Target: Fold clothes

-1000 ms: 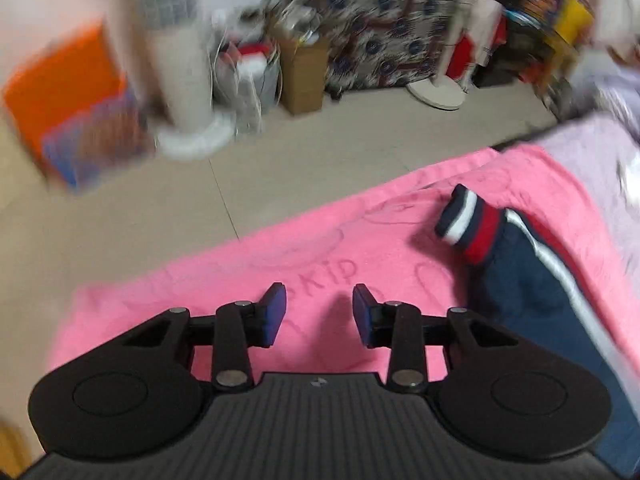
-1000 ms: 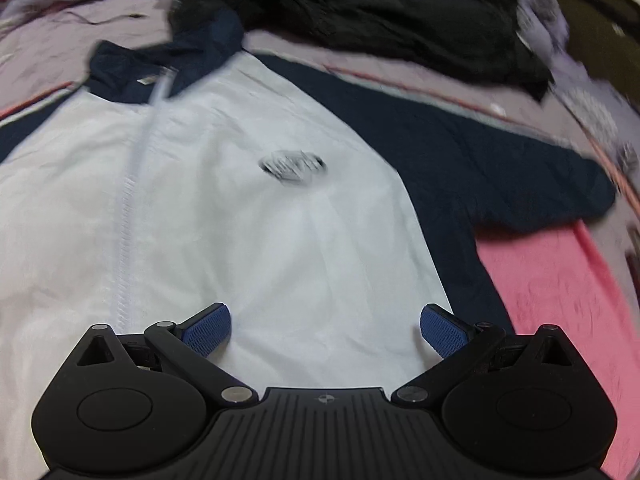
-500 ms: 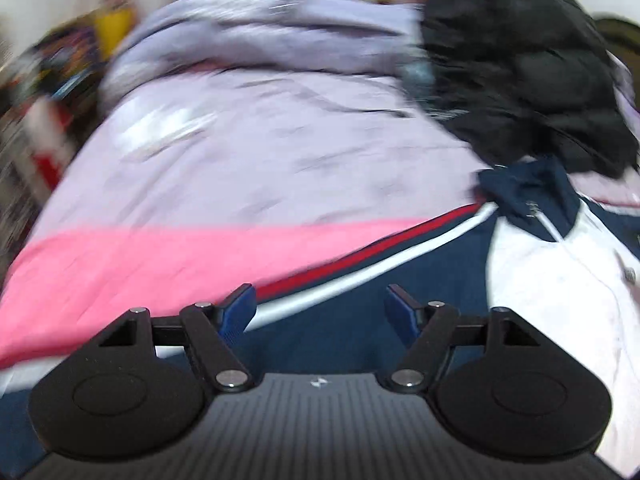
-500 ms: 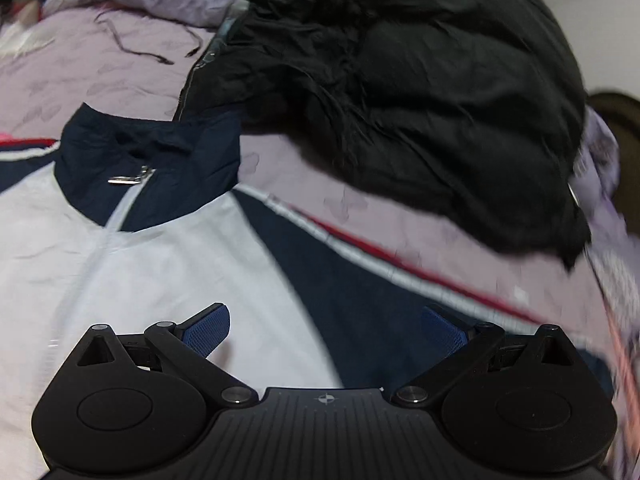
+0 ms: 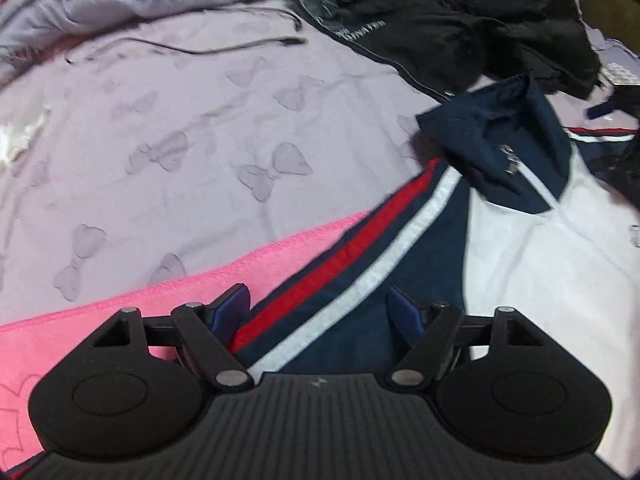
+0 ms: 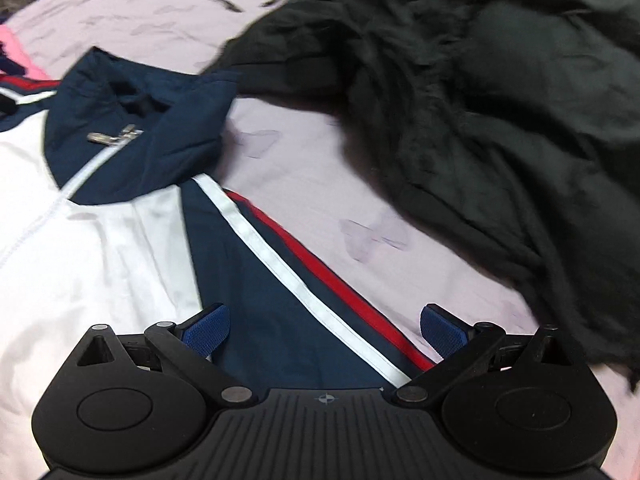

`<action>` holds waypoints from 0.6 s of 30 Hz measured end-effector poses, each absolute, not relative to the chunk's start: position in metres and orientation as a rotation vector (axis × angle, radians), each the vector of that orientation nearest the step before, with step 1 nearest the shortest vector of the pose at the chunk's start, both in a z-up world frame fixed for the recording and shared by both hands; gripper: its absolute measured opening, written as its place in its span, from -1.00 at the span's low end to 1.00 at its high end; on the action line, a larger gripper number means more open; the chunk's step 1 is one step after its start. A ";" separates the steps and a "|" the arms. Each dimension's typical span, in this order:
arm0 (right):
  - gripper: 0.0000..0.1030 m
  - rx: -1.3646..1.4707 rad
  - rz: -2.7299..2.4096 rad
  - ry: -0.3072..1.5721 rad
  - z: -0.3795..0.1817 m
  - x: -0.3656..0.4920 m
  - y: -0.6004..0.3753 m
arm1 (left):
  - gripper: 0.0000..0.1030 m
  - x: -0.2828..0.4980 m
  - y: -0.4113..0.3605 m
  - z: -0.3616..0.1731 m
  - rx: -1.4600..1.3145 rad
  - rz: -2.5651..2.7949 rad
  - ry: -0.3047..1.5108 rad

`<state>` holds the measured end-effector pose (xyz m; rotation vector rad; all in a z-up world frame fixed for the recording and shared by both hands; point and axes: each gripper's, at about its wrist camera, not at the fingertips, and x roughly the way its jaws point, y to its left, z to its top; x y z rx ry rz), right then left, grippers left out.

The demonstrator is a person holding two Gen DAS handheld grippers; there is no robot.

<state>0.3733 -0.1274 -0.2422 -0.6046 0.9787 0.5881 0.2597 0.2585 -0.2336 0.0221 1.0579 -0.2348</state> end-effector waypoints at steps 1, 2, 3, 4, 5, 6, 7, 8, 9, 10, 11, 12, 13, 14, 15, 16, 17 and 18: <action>1.00 -0.601 0.630 0.988 -0.244 0.376 -0.125 | 0.49 0.259 0.260 -0.231 -0.002 -0.267 1.067; 1.00 -0.602 0.674 0.996 -0.246 0.378 -0.122 | 0.54 0.259 0.261 -0.229 -0.023 -0.297 1.075; 1.00 -0.609 0.712 1.003 -0.248 0.380 -0.119 | 0.57 0.259 0.261 -0.228 -0.031 -0.319 1.081; 1.00 -0.622 0.736 1.006 -0.252 0.381 -0.116 | 0.60 0.260 0.261 -0.228 -0.028 -0.334 1.090; 1.00 -0.630 0.749 1.006 -0.256 0.382 -0.114 | 0.60 0.262 0.258 -0.231 0.012 -0.327 1.104; 1.00 -0.617 0.755 1.016 -0.260 0.384 -0.114 | 0.59 0.263 0.251 -0.234 0.073 -0.313 1.119; 1.00 -0.572 0.751 1.038 -0.261 0.389 -0.116 | 0.65 0.265 0.245 -0.237 0.125 -0.298 1.128; 0.99 -0.527 0.740 1.064 -0.262 0.393 -0.118 | 0.63 0.265 0.239 -0.236 0.154 -0.283 1.121; 0.95 -0.481 0.720 1.096 -0.263 0.396 -0.121 | 0.59 0.265 0.232 -0.236 0.183 -0.268 1.114; 0.88 -0.451 0.704 1.113 -0.263 0.396 -0.123 | 0.28 0.266 0.227 -0.234 0.201 -0.247 1.106; 0.59 -0.447 0.693 1.104 -0.259 0.393 -0.123 | -0.32 0.266 0.223 -0.230 0.194 -0.204 1.093; 0.03 -0.450 0.676 1.088 -0.253 0.389 -0.123 | -0.59 0.265 0.219 -0.227 0.205 -0.149 1.075; -0.23 -0.452 0.660 1.071 -0.247 0.384 -0.123 | -0.68 0.264 0.214 -0.225 0.221 -0.116 1.065; -0.75 -0.463 0.640 1.054 -0.241 0.379 -0.123 | -0.76 0.262 0.208 -0.225 0.243 -0.095 1.052; -0.79 -0.482 0.622 1.037 -0.237 0.374 -0.123 | -0.80 0.261 0.203 -0.224 0.258 -0.076 1.040; -0.80 -0.495 0.616 1.022 -0.233 0.368 -0.123 | -0.85 0.260 0.198 -0.223 0.272 -0.057 1.028; -0.82 -0.512 0.610 1.007 -0.229 0.362 -0.121 | -0.88 0.258 0.192 -0.222 0.286 -0.038 1.016; -0.83 -0.531 0.598 0.986 -0.225 0.357 -0.119 | -0.88 0.258 0.189 -0.221 0.292 -0.020 1.001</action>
